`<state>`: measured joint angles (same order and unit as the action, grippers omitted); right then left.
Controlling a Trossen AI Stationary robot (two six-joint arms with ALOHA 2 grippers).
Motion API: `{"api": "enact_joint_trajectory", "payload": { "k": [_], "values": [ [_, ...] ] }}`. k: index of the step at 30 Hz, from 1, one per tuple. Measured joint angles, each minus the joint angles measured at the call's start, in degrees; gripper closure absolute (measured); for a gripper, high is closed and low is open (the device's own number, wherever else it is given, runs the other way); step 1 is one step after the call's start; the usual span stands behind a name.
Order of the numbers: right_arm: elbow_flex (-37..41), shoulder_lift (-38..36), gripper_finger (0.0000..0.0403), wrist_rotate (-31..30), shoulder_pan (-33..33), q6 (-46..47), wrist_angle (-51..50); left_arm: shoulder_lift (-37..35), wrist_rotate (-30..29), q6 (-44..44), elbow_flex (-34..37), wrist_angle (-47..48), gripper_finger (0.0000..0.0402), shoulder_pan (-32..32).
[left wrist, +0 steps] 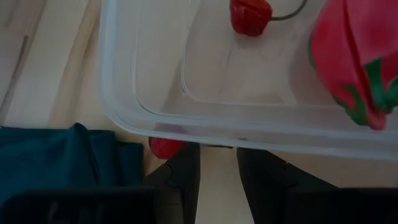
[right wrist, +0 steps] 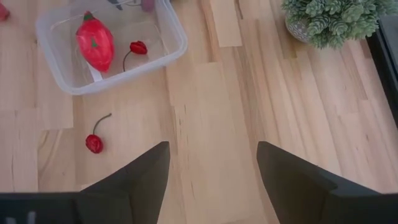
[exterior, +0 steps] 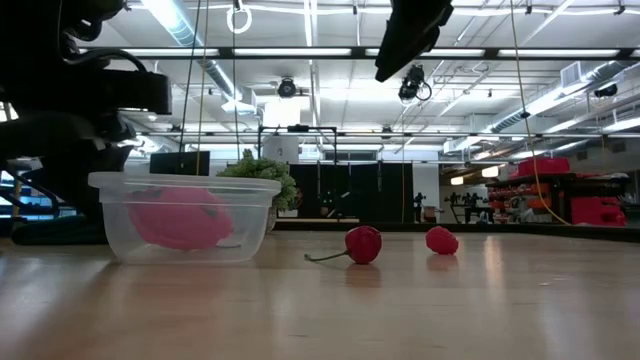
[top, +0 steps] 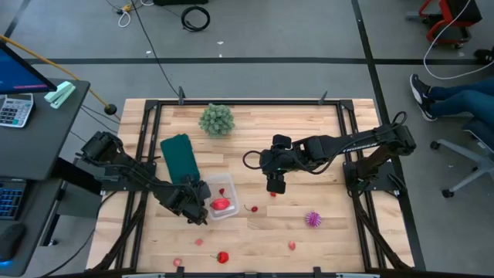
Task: Pick and placing Produce into tupperware
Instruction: Put the red cherry into the transparent bin
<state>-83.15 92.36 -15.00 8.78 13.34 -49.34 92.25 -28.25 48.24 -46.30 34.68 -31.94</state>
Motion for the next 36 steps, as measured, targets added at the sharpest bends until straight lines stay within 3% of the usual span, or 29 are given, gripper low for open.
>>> {"api": "enact_joint_trajectory", "payload": {
  "k": [13, 21, 24, 28, 33, 36],
  "values": [
    [0.0, 0.0, 0.0152, 0.02, -0.02, 0.05, 0.11, 0.0, 0.0, 0.01, 0.02, -0.11, 0.0301, 1.92],
    [0.0, 0.0, 0.0152, 0.02, -0.02, 0.07, 0.11, 0.0, 1.99, 1.5, 0.02, -0.15, 0.0388, 1.86],
    [0.0, 0.0, 0.0152, 0.02, -0.02, 0.07, 0.11, -0.03, 1.98, 3.53, -0.01, 0.22, 0.0391, 1.84],
    [0.0, 0.0, 0.0152, 0.0, -0.02, 0.07, 0.11, -0.09, 2.09, 6.26, -3.19, 7.25, 0.0396, 1.81],
    [-0.02, 0.0, 0.0152, 0.0, -0.02, 0.07, 0.11, -0.13, 1.82, 10.04, -12.35, 21.85, 0.0396, 0.55],
    [-0.02, 0.0, 0.0152, 0.0, -0.02, 0.07, 0.13, -0.13, -1.31, 9.93, -18.49, 26.19, 0.0396, -0.97]
  ]
}}
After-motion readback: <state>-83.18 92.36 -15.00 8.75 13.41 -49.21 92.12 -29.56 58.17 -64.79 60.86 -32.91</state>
